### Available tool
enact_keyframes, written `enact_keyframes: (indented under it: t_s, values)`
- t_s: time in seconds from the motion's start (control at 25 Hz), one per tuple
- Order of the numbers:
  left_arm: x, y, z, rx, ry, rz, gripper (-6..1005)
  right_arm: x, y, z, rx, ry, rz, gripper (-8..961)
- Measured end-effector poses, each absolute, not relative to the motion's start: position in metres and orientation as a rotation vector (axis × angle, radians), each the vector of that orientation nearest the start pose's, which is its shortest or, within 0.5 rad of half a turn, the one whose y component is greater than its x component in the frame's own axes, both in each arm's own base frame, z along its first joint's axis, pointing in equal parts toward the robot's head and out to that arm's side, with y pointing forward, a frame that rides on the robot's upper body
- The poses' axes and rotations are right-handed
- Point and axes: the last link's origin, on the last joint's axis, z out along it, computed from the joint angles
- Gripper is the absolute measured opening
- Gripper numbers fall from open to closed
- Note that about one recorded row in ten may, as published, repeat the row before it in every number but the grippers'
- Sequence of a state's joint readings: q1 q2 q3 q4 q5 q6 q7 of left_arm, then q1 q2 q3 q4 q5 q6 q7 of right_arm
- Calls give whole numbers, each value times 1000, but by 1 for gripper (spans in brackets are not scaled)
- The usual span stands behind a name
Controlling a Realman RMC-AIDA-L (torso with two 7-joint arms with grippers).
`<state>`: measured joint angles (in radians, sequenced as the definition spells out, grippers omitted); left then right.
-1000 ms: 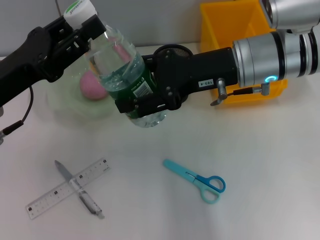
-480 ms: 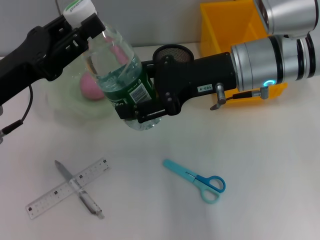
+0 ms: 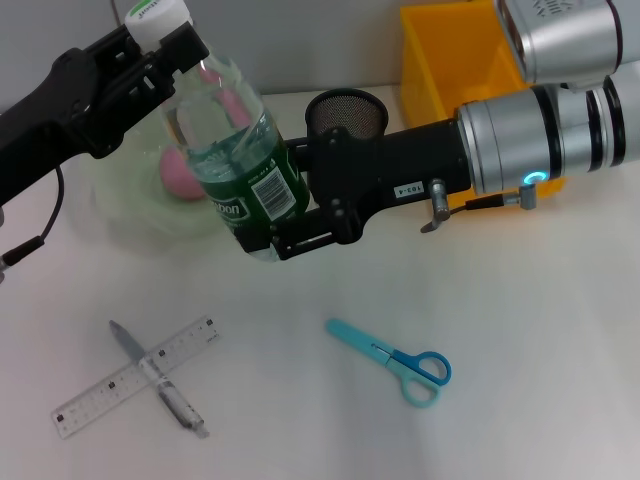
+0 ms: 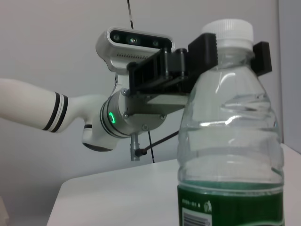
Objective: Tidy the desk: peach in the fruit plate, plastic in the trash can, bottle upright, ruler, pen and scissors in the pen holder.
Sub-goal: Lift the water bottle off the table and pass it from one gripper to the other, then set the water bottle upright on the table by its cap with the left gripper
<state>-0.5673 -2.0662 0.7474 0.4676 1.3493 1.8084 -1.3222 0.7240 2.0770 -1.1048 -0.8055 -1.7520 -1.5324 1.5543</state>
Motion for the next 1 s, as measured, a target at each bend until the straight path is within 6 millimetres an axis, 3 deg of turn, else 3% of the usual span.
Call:
enact_keyframes:
  t_s: [1.0]
  values:
    - [-197,332,41,-2372,-441,-1640,446,154,359,-31,-3040,313,640,774]
